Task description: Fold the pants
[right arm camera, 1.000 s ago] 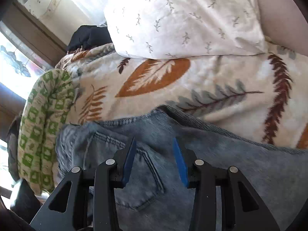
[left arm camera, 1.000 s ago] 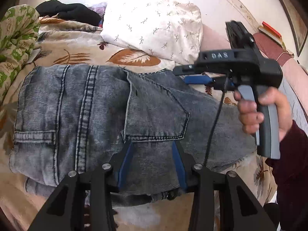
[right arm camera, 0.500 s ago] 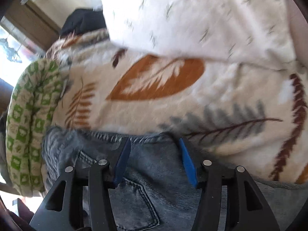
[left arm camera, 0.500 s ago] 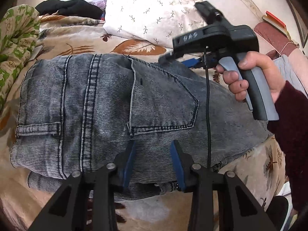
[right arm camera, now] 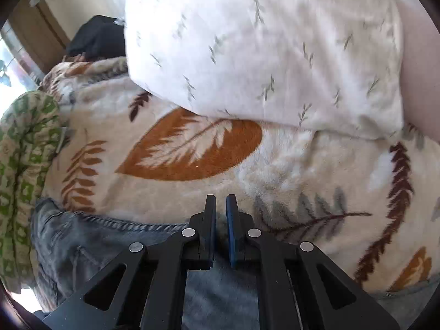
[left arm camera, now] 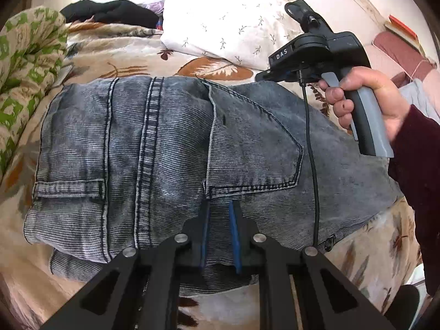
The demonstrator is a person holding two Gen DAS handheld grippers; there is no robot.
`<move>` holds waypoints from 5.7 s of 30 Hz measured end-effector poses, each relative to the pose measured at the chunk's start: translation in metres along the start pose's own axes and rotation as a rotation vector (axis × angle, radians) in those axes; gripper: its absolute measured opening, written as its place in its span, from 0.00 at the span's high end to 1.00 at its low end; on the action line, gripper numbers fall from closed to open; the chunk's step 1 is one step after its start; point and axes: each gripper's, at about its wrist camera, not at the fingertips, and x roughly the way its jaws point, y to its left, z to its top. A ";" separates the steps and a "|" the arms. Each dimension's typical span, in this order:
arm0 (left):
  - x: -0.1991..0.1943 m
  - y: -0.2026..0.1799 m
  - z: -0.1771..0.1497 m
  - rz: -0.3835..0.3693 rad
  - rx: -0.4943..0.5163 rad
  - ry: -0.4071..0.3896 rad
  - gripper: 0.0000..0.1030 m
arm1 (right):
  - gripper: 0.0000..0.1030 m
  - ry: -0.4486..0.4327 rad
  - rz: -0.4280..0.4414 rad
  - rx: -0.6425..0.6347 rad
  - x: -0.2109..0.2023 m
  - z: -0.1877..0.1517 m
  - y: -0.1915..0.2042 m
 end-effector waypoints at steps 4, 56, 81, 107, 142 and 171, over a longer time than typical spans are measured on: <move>0.000 0.000 -0.001 0.001 0.002 0.002 0.83 | 0.84 -0.021 0.090 0.017 -0.016 -0.002 -0.008; -0.011 0.074 0.004 0.247 -0.110 -0.017 0.56 | 0.60 -0.133 0.014 -0.002 -0.087 -0.240 0.043; -0.024 0.062 -0.028 0.338 -0.058 -0.090 0.52 | 0.39 -0.176 0.071 -0.055 -0.090 -0.260 0.046; 0.015 -0.106 0.006 0.250 0.229 -0.063 0.40 | 0.30 -0.269 -0.018 0.428 -0.177 -0.256 -0.153; -0.037 -0.089 0.010 0.202 0.156 -0.115 0.23 | 0.46 -0.312 0.060 0.694 -0.224 -0.312 -0.276; 0.086 -0.310 0.109 -0.168 0.610 0.115 0.28 | 0.80 -0.403 0.257 1.132 -0.169 -0.350 -0.325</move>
